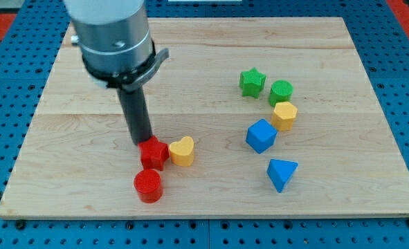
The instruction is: Point your arm at the red circle
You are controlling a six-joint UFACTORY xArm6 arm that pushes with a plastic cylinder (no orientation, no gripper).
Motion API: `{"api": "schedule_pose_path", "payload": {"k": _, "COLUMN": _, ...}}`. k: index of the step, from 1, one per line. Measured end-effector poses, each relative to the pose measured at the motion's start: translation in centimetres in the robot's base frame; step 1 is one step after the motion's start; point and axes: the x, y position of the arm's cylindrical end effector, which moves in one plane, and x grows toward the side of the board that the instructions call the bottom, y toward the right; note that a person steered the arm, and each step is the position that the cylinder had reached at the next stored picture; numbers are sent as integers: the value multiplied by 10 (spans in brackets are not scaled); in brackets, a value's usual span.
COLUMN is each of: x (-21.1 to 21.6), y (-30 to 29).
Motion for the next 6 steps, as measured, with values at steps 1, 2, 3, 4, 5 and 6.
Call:
{"api": "schedule_pose_path", "payload": {"k": 1, "x": -2, "y": -20}}
{"api": "schedule_pose_path", "payload": {"k": 2, "x": -25, "y": -68}}
{"api": "schedule_pose_path", "payload": {"k": 3, "x": -41, "y": -123}}
{"api": "schedule_pose_path", "payload": {"k": 4, "x": -14, "y": -146}}
{"api": "schedule_pose_path", "payload": {"k": 5, "x": 79, "y": -139}}
{"api": "schedule_pose_path", "payload": {"k": 6, "x": 109, "y": -107}}
